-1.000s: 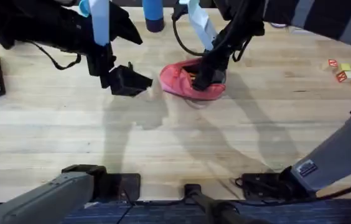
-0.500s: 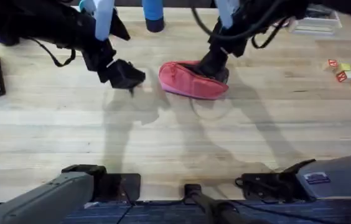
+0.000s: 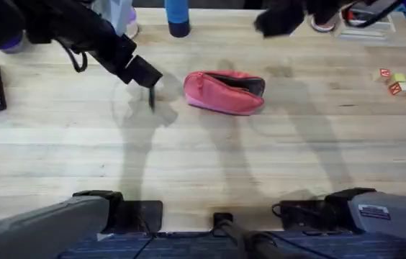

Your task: Unzip the bag, pick up the pens from the table one at a time and place them inside, then zip the bag closed.

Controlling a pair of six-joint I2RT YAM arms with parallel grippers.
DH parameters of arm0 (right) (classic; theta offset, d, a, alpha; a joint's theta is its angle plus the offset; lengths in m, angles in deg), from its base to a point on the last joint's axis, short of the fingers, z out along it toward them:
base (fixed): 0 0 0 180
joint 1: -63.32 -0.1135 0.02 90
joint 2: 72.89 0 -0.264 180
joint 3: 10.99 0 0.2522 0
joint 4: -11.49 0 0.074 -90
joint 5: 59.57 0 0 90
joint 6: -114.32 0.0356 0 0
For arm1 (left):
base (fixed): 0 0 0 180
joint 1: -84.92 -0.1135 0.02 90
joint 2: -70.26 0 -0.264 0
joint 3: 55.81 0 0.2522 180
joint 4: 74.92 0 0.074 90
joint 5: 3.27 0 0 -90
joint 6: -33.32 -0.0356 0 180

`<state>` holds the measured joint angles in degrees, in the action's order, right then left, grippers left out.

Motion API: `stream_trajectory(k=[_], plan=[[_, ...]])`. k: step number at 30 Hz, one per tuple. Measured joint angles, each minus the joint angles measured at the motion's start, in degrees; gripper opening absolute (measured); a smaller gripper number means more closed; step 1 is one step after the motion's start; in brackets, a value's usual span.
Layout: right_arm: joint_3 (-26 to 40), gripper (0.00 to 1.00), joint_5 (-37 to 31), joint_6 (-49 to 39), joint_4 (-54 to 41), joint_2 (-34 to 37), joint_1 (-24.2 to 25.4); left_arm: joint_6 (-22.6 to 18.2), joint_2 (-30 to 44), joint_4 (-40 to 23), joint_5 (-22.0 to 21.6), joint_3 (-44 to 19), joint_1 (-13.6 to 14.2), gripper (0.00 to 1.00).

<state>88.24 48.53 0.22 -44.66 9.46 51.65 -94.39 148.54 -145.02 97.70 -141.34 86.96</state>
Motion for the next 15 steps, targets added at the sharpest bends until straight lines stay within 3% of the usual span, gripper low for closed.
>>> stream_trajectory(k=[6, 15], plan=[[0.0, 0.997, 0.0, 9.2, 4.7, -1.0, 4.8, 5.4, 4.9, 0.1, -2.3, 0.0, 0.0, 0.995], [0.0, 0.997, 0.0, 12.6, 8.5, -1.4, 5.1, 13.0, 13.5, 5.0, -3.3, 0.0, 0.0, 0.993]])
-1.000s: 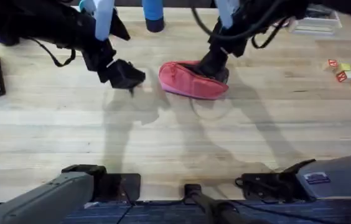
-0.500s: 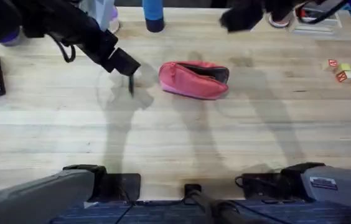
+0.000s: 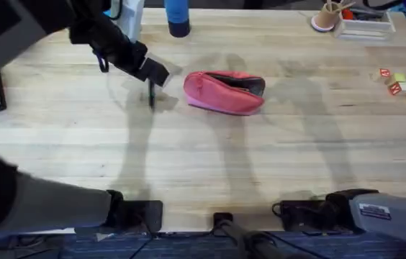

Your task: Unzip the bag, pick up the pens from the table one at a time and place them inside, then zip the bag closed.

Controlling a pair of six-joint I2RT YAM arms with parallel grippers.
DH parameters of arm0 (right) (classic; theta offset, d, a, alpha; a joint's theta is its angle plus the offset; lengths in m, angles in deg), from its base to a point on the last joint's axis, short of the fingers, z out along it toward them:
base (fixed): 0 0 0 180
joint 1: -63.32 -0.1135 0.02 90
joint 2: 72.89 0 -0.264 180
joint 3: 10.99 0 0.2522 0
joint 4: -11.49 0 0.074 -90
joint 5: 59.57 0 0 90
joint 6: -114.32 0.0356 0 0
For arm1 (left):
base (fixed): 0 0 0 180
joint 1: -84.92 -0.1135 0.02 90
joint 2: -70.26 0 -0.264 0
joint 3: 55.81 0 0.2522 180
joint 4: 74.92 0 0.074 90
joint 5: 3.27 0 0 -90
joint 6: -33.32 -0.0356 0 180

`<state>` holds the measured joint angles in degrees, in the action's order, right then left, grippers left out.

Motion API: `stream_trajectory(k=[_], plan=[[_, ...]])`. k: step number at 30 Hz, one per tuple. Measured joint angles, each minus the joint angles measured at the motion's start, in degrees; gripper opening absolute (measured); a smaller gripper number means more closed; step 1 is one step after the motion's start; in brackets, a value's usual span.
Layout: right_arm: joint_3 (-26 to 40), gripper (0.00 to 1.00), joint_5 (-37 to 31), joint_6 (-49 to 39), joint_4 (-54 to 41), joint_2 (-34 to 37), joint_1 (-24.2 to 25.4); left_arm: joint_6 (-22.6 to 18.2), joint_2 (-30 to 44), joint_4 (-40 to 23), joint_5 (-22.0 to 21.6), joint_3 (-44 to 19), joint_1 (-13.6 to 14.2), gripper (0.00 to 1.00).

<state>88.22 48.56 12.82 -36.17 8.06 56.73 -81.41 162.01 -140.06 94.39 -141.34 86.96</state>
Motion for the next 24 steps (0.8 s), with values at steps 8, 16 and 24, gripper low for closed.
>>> stream_trajectory(k=[8, 16, 24], plan=[[0.0, 0.997, 0.0, 0.5, 2.3, 0.0, 0.0, 3.9, 6.3, 1.8, 0.0, 0.0, 0.0, 0.994], [0.0, 0.998, 0.0, 0.6, 2.3, 0.0, 0.0, 5.7, 12.0, 4.1, 0.0, 0.0, 0.6, 0.994], [0.0, 0.998, 0.0, 0.6, 2.3, 0.0, 0.0, 5.9, 14.3, 4.9, -0.2, -0.3, 1.4, 0.982]])
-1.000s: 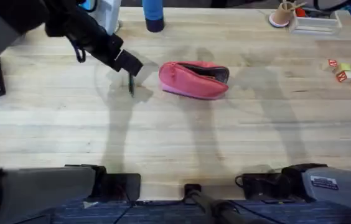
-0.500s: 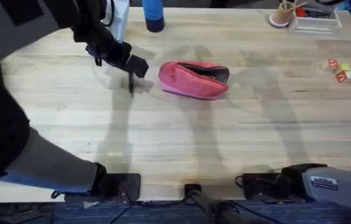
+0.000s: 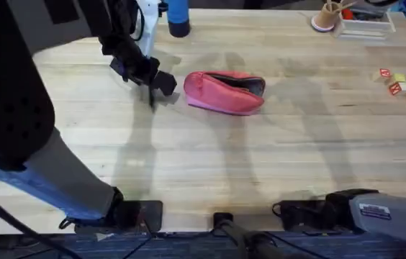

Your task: Unzip the bag, pick up the pens from the table one at a time and place them inside, then zip the bag closed.

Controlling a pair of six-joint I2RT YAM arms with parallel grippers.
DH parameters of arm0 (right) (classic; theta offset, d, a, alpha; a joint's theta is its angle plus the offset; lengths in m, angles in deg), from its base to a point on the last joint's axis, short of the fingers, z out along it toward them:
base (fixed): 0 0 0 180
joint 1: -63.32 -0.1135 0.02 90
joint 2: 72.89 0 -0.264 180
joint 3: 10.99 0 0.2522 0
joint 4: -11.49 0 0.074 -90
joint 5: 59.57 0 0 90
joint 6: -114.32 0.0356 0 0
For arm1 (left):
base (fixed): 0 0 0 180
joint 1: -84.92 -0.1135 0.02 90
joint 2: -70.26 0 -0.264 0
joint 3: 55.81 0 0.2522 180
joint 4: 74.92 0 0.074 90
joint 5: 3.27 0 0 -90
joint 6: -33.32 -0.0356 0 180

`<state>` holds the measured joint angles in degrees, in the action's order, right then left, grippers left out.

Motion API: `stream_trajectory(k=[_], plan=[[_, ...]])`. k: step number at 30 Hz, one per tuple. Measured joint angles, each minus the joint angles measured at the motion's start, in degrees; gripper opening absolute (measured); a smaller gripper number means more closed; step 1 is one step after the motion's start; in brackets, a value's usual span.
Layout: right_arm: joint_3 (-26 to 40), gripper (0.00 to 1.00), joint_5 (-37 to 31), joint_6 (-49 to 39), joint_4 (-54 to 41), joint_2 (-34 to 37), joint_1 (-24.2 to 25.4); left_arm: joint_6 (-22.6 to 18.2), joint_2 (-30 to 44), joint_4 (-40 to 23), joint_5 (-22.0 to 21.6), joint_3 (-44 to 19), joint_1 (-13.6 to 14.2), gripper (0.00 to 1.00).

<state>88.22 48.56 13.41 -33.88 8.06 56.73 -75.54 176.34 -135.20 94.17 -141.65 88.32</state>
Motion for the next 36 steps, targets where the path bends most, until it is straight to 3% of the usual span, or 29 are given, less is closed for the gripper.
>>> stream_trajectory(k=[7, 11, 14, 15, 19, 24, 32, 36], plan=[[0.0, 0.998, 0.0, 0.0, 0.0, 0.0, 0.0, 0.0, 0.0, 0.0, -0.7, 0.0, 0.0, 0.760], [0.0, 0.998, 0.0, 0.0, 0.0, 0.0, 0.0, 0.1, 0.0, -0.2, -0.8, 0.0, 0.0, 0.531], [0.0, 0.998, 0.0, 0.0, 0.0, 0.0, 0.0, 0.2, 0.0, -0.2, -0.8, 0.0, 0.0, 0.414], [0.0, 0.998, 0.0, 0.0, 0.0, 0.0, 0.0, 0.2, 0.1, -0.3, -0.7, 0.0, 0.0, 0.296], [0.0, 0.998, 0.1, 0.0, 0.0, 0.0, 0.0, 0.3, 0.0, -0.4, -0.6, 0.0, 0.0, 0.150], [0.0, 0.998, 0.1, 0.0, 0.0, 0.0, 0.0, 0.4, 0.0, -0.3, 0.0, 0.0, 0.1, 0.050], [0.0, 0.998, 0.1, 0.0, 0.0, 0.0, 0.0, 1.4, 0.1, 0.1, 0.1, -0.5, 0.1, 0.041], [0.0, 0.998, 0.1, 0.0, 0.0, 0.0, 0.0, 1.7, 0.1, -2.3, 0.1, -4.6, 0.1, 0.041]])
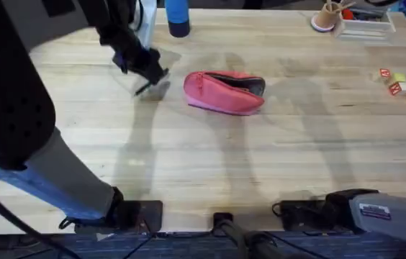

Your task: Unzip the bag, pick up the pens from the table one at a time and place them inside, then zip the bag closed.

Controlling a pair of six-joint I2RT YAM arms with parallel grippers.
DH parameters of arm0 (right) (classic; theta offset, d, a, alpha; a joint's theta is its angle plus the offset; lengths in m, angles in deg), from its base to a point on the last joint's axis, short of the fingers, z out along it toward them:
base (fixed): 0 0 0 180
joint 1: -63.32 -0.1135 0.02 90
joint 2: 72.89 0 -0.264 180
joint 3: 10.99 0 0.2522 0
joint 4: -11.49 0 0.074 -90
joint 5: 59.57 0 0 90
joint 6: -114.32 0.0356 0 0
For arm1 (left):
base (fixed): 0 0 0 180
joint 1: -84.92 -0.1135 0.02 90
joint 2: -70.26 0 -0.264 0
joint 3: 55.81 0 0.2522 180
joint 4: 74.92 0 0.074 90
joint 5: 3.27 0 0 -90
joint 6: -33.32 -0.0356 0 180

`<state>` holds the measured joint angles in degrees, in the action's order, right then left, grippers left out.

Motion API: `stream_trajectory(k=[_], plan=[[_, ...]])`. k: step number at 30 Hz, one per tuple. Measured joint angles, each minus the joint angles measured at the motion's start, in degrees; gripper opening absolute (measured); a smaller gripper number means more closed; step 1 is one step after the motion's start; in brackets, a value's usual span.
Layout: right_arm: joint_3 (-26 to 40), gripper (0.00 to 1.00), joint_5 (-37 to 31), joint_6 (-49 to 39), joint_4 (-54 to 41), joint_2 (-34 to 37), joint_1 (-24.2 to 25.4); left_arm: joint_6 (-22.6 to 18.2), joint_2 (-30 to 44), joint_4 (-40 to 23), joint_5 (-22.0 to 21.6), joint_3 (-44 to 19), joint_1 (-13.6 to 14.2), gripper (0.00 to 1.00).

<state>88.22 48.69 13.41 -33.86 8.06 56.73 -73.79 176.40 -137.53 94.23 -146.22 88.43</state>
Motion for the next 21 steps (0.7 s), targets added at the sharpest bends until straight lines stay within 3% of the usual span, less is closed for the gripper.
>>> stream_trajectory(k=[1, 9, 14, 21], plan=[[0.0, 0.998, 0.0, 0.0, 0.3, 0.0, 0.0, 0.0, 0.0, -2.6, 0.0, -5.5, 0.0, 0.041], [0.0, 0.997, 0.0, -1.9, 1.2, -2.0, 0.0, 0.0, 0.0, -5.0, 2.1, -17.2, 1.9, 0.042], [0.0, 0.997, 0.0, -2.7, 1.1, -3.4, 0.4, -1.5, 0.0, -5.0, 5.0, -21.2, 4.9, 0.042], [0.0, 0.998, 0.0, -2.8, 1.1, -3.7, 1.9, -7.8, 0.0, -5.6, 9.7, -23.7, 10.7, 0.042]])
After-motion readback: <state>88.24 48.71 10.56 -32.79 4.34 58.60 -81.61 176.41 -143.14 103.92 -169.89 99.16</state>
